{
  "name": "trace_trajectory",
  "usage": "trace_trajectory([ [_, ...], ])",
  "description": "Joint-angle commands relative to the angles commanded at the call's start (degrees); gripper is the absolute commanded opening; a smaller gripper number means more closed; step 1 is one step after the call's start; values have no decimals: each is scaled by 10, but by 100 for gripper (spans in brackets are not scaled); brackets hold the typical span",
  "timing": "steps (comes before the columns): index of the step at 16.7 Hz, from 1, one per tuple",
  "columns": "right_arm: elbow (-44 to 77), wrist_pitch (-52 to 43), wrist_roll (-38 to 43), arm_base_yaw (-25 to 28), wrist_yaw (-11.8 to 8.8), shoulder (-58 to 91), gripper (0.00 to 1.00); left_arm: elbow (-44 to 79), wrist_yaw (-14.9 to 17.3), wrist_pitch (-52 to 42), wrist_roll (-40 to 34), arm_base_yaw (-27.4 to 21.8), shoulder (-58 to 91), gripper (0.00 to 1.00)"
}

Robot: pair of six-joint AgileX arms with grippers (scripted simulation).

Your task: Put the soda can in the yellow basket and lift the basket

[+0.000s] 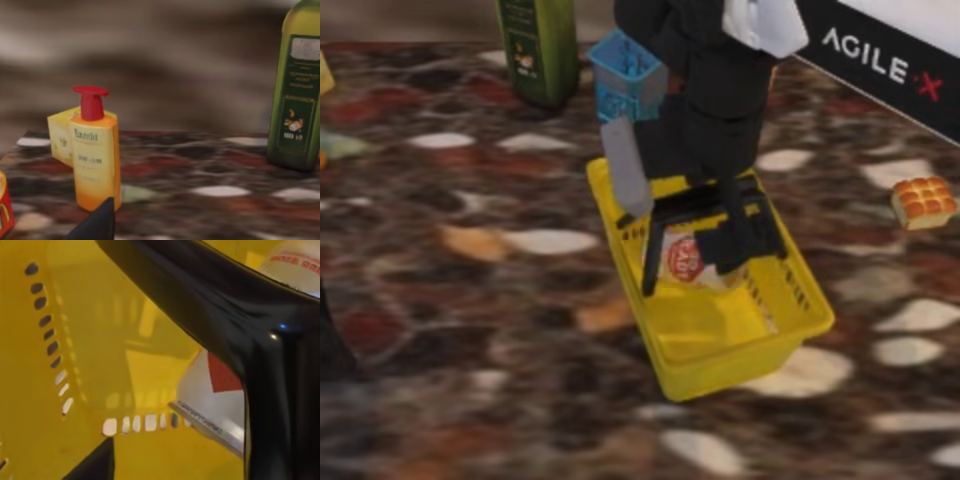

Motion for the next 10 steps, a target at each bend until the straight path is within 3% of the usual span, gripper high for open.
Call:
trace_trajectory([
  [2, 0, 0, 0, 0, 0, 0, 100, 0, 0, 0, 0, 0, 0, 100],
  [10, 0, 0, 0, 0, 0, 0, 40, 0, 0, 0, 0, 0, 0, 100],
])
